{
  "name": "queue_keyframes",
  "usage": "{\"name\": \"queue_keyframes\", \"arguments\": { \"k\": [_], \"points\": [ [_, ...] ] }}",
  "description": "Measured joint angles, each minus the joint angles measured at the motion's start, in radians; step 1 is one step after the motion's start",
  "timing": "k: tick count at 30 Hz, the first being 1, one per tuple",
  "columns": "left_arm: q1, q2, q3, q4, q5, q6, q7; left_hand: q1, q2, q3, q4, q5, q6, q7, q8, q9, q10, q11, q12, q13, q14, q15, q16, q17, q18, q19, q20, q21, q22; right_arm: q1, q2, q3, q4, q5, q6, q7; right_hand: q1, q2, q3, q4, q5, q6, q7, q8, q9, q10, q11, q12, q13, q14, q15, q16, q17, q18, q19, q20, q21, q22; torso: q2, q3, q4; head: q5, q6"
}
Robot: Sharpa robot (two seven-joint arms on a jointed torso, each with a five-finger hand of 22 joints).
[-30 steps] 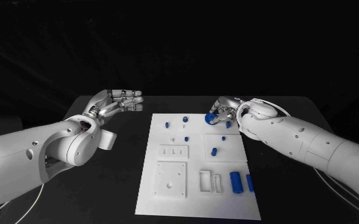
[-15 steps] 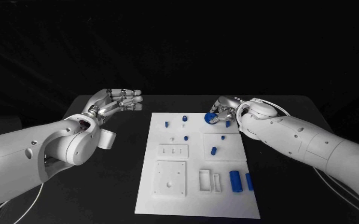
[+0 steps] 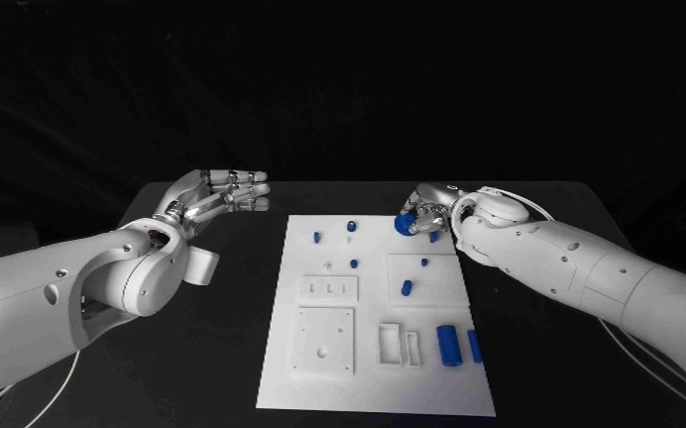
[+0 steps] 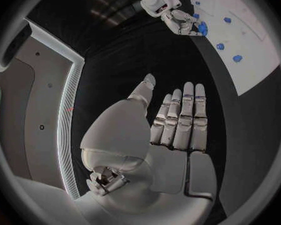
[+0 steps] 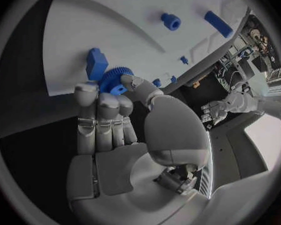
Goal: Assemble the parts on the task board
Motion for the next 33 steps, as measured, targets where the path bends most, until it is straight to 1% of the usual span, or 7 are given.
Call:
{"name": "queue_keyframes", "arguments": {
  "k": [2, 4, 8, 11, 14, 22, 33],
  "points": [
    [0.000, 0.000, 0.000, -0.001, 0.000, 0.000, 0.000, 0.000, 0.000, 0.000, 0.000, 0.000, 0.000, 0.000, 0.000, 0.000, 0.000, 0.000, 0.000, 0.000, 0.000, 0.000, 0.000, 0.000, 0.000, 0.000, 0.000, 0.000, 0.000, 0.000, 0.000, 0.000, 0.000, -0.004, 0.000, 0.000, 0.000, 0.000, 0.009, 0.002, -0.028, 0.005, -0.005, 0.002, 0.000, 0.000, 0.000, 0.000, -0.001, 0.000, 0.000, 0.000, 0.000, 0.000, 0.000, 0.000, 0.000, 0.000, 0.000, -0.0002, 0.0000, -0.001, 0.000],
    [0.000, 0.000, 0.000, -0.001, 0.000, 0.000, 0.000, 0.003, 0.003, 0.000, 0.000, 0.000, 0.000, 0.000, 0.000, 0.000, 0.001, 0.001, 0.000, 0.000, 0.000, 0.000, 0.000, 0.000, 0.000, 0.000, 0.000, 0.000, 0.000, 0.000, 0.000, 0.000, 0.001, -0.009, -0.002, 0.001, 0.000, 0.000, -0.001, 0.009, -0.078, 0.008, -0.005, 0.004, 0.000, 0.000, 0.000, 0.000, -0.001, 0.000, 0.000, 0.000, 0.000, 0.000, 0.000, 0.000, 0.004, 0.000, 0.000, -0.0005, 0.0000, -0.001, 0.000],
    [0.000, 0.001, 0.000, -0.002, 0.000, 0.000, -0.001, 0.005, 0.005, 0.000, 0.000, 0.000, 0.000, 0.000, 0.000, 0.000, 0.004, 0.004, 0.000, 0.000, 0.000, 0.000, 0.000, 0.000, 0.000, 0.004, 0.004, 0.000, 0.000, 0.000, -0.001, 0.000, 0.004, -0.022, -0.006, 0.002, 0.002, 0.002, -0.081, 0.024, -0.148, 0.026, -0.016, 0.006, 0.001, 0.000, 0.000, 0.000, 0.002, 0.000, 0.000, 0.000, 0.000, 0.000, 0.000, 0.000, 0.007, 0.000, 0.000, -0.0010, 0.0003, -0.001, 0.000],
    [0.000, 0.001, 0.000, -0.002, 0.000, 0.000, -0.001, 0.005, 0.005, 0.000, 0.000, 0.000, 0.000, 0.000, 0.000, 0.000, 0.004, 0.004, 0.000, 0.000, 0.000, 0.000, 0.000, 0.000, 0.000, 0.004, 0.004, 0.000, 0.000, -0.001, -0.001, -0.001, 0.011, -0.034, -0.013, 0.003, 0.015, 0.015, -0.141, 0.037, -0.193, 0.034, -0.016, 0.007, 0.003, 0.001, 0.001, 0.000, 0.002, 0.000, 0.000, 0.000, 0.002, 0.000, 0.000, 0.000, 0.007, 0.000, 0.000, -0.0012, 0.0003, -0.001, 0.000],
    [0.000, 0.001, 0.000, -0.003, 0.000, 0.000, -0.001, 0.005, 0.005, 0.000, 0.000, 0.000, 0.000, 0.000, 0.000, 0.000, 0.004, 0.004, 0.000, 0.000, 0.000, 0.000, 0.000, 0.000, 0.000, 0.004, 0.004, 0.000, 0.000, -0.003, 0.000, -0.002, 0.023, -0.047, -0.024, 0.004, 0.027, 0.027, -0.190, 0.048, -0.221, 0.044, -0.020, 0.007, 0.004, 0.006, -0.001, 0.000, 0.002, 0.003, -0.002, 0.000, 0.002, 0.000, 0.000, 0.000, 0.007, 0.000, 0.000, -0.0012, 0.0003, -0.001, 0.001],
    [0.000, 0.001, 0.000, -0.003, 0.000, 0.000, -0.001, 0.005, 0.005, 0.000, 0.000, 0.000, 0.000, 0.000, 0.000, 0.000, 0.004, 0.004, 0.000, 0.000, 0.000, 0.000, 0.000, 0.000, 0.000, 0.004, 0.004, -0.004, 0.000, -0.005, -0.003, -0.003, 0.078, -0.087, -0.066, 0.004, 0.033, 0.033, -0.210, 0.057, -0.228, 0.048, -0.023, 0.007, 0.004, 0.008, 0.000, 0.004, 0.003, 0.003, -0.002, 0.000, 0.003, 0.000, 0.000, 0.000, 0.015, 0.000, 0.000, -0.0017, 0.0012, 0.003, 0.003],
    [0.000, 0.002, 0.000, -0.003, 0.000, 0.001, -0.002, 0.005, 0.005, 0.000, 0.000, 0.000, 0.000, 0.000, 0.000, 0.000, 0.004, 0.004, 0.000, 0.000, 0.000, 0.000, 0.000, 0.000, 0.000, 0.004, 0.004, -0.004, 0.000, -0.004, -0.005, -0.003, 0.194, -0.141, -0.135, -0.019, 0.039, 0.028, -0.201, 0.066, -0.236, 0.052, -0.023, 0.007, 0.004, 0.013, -0.002, 0.004, 0.003, 0.003, -0.002, 0.000, 0.003, 0.000, 0.000, 0.000, 0.022, 0.000, 0.000, -0.0021, -0.0004, 0.013, 0.005]
  ]
}}
